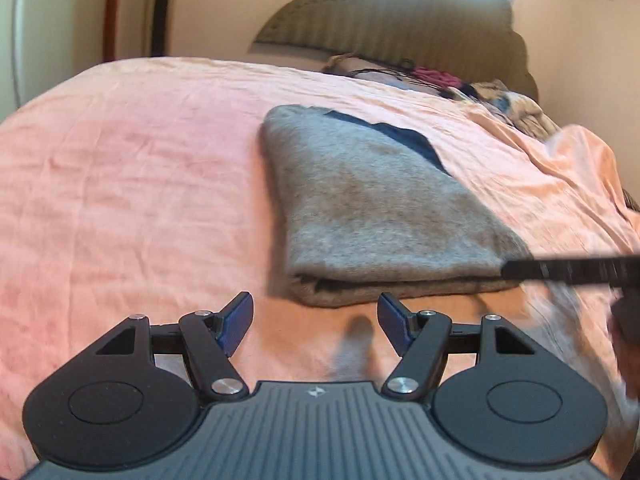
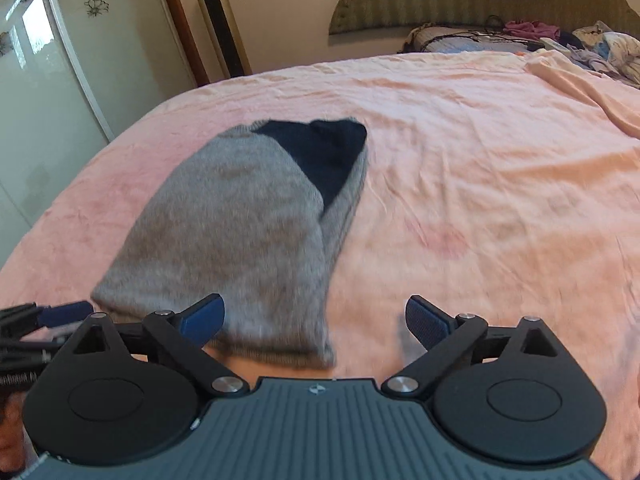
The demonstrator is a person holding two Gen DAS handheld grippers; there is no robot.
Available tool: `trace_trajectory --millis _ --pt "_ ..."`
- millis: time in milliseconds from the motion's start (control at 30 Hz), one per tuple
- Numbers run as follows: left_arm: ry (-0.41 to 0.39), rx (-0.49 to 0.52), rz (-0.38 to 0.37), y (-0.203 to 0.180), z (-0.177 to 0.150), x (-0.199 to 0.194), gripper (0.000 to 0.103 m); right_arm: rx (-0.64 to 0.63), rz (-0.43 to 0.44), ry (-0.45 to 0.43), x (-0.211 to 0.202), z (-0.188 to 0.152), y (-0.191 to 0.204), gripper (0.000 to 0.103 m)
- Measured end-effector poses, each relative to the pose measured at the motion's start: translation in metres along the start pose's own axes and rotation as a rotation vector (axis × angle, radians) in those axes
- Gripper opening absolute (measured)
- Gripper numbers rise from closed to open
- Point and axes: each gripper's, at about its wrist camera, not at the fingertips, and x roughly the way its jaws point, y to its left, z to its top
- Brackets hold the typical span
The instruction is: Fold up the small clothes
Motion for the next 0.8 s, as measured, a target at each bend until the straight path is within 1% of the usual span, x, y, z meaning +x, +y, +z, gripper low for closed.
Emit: trace_trajectory --millis 33,100,167,233,300,333,367,400,433,467,500,533,567,600,633,667,733,800 --pt "0.004 -0.01 0.007 0.001 0.0 0.001 0.068 0.003 -0.008 0.009 -0.002 -0.008 0.002 0.097" --pt "0.014 -0.039 -0.008 0.002 0.002 0.001 0.071 0.019 -0.001 0.033 -0.002 -0.019 0.006 0.098" --pt "0.015 -0.094 -0.047 0.006 0.006 0.001 0.071 0.036 0.029 0.032 -0.002 -0.024 0.009 0.102" --pt "0.016 -0.172 -0.092 0.013 0.012 0.001 0.071 0.074 0.072 0.042 -0.002 -0.021 0.008 0.103" --pt "0.022 -0.252 -0.148 0.025 0.022 0.004 0.071 0.158 0.167 0.057 0.0 -0.012 -0.001 0.102" --pt "0.045 -0.302 -0.198 0.032 0.028 0.011 0.074 0.205 0.216 0.067 0.003 -0.006 -0.008 0.102" --pt "0.089 -0.358 -0.269 0.041 0.032 0.022 0.074 0.256 0.26 0.085 0.008 0.001 -0.016 0.102" --pt "0.141 -0.417 -0.322 0.048 0.035 0.034 0.074 0.319 0.309 0.122 0.018 0.009 -0.027 0.102" --pt "0.176 -0.461 -0.352 0.054 0.037 0.045 0.072 0.375 0.358 0.152 0.028 0.014 -0.037 0.103" --pt "0.176 -0.469 -0.377 0.056 0.04 0.049 0.072 0.413 0.41 0.168 0.035 0.019 -0.045 0.102" --pt "0.189 -0.473 -0.386 0.057 0.044 0.054 0.068 0.44 0.458 0.199 0.044 0.024 -0.05 0.1" --pt "0.205 -0.478 -0.383 0.058 0.047 0.058 0.048 0.456 0.48 0.217 0.051 0.027 -0.054 0.092" --pt "0.234 -0.473 -0.378 0.057 0.049 0.063 0.023 0.454 0.48 0.232 0.056 0.032 -0.055 0.083" --pt "0.256 -0.466 -0.369 0.057 0.05 0.066 0.017 0.425 0.456 0.266 0.061 0.035 -0.053 0.05" --pt "0.257 -0.456 -0.366 0.055 0.049 0.065 0.015 0.388 0.423 0.297 0.066 0.037 -0.05 0.025" --pt "0.247 -0.438 -0.372 0.053 0.05 0.061 0.013 0.352 0.413 0.305 0.066 0.038 -0.048 0.024" --pt "0.211 -0.399 -0.401 0.049 0.05 0.046 0.012 0.274 0.424 0.278 0.056 0.04 -0.043 0.021" --pt "0.212 -0.354 -0.403 0.047 0.049 0.039 0.012 0.209 0.42 0.238 0.04 0.043 -0.041 0.021"
